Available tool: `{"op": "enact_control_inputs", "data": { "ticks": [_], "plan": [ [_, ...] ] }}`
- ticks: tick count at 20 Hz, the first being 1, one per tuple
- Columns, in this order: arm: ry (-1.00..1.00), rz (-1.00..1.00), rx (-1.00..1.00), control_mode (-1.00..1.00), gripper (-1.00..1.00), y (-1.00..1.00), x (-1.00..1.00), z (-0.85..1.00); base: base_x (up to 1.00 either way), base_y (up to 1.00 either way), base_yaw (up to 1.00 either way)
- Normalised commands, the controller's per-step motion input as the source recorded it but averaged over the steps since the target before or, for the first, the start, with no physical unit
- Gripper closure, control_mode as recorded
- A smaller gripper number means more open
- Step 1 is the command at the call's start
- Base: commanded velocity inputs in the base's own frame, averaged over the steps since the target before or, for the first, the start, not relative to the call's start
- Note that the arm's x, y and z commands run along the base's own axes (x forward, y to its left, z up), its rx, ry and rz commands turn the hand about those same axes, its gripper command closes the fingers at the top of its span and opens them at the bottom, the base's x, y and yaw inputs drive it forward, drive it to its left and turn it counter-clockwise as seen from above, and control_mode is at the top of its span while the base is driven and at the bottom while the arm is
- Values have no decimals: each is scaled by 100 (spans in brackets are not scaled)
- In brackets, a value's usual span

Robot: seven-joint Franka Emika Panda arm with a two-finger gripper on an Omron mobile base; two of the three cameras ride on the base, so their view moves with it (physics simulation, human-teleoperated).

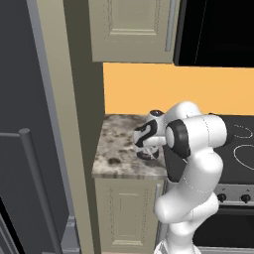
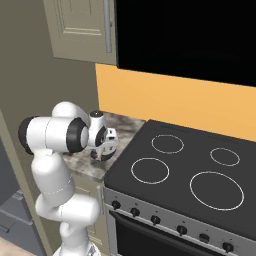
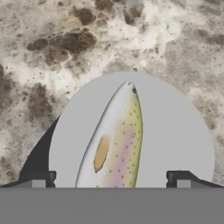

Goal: Take the fish from the fridge and place it on the digital scale on the counter by the fridge. Wait a few seconds for a reading, then move it to the plate on the dining counter.

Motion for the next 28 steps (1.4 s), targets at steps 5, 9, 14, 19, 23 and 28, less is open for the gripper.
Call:
{"op": "enact_control_inputs", "data": {
  "ticks": [5,9,14,19,23,28],
  "plan": [
    [2,0,0,-100,100,0,0,-3,0,0,0],
    [1,0,0,-100,100,0,0,0,0,0,0],
    [0,0,0,-100,100,0,0,0,0,0,0],
    [-1,0,0,-100,100,0,-15,18,0,0,0],
    [-5,0,0,-100,100,0,-62,51,0,0,0],
    [-6,0,0,-100,100,-4,-97,59,0,0,0]
  ]
}}
